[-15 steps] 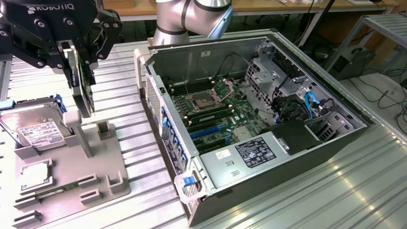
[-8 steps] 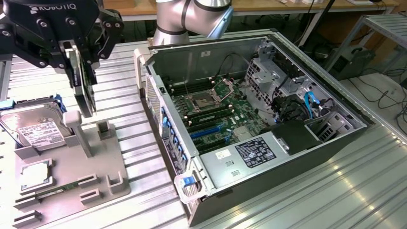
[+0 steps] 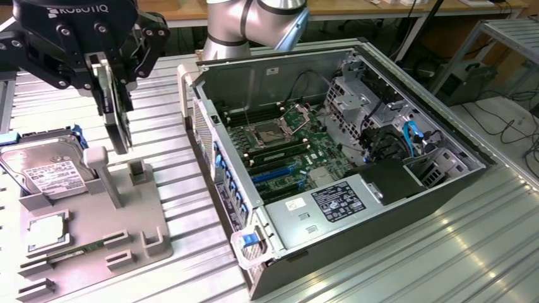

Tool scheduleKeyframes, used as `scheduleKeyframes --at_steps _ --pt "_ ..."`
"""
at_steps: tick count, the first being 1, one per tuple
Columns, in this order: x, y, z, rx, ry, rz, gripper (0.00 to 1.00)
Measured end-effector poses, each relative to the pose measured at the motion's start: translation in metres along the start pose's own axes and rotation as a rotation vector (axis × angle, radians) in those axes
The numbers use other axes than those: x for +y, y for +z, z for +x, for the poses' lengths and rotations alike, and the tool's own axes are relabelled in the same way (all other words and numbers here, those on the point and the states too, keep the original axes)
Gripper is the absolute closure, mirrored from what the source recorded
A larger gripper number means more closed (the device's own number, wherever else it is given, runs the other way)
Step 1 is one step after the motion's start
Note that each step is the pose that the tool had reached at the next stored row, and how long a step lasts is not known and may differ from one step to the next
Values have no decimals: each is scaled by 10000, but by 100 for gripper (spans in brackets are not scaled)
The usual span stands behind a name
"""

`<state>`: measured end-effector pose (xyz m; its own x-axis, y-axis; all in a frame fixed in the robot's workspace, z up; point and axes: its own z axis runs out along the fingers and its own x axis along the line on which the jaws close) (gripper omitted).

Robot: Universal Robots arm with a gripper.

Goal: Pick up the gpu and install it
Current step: 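Pick up the gpu and move the gpu toward the slot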

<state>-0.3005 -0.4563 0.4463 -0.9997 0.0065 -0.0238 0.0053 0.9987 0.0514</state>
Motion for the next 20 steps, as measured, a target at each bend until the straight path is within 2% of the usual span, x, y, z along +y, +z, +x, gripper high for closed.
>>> scheduleKeyframes --at_steps 20 --pt "1 5 -226 0 0 1 72"
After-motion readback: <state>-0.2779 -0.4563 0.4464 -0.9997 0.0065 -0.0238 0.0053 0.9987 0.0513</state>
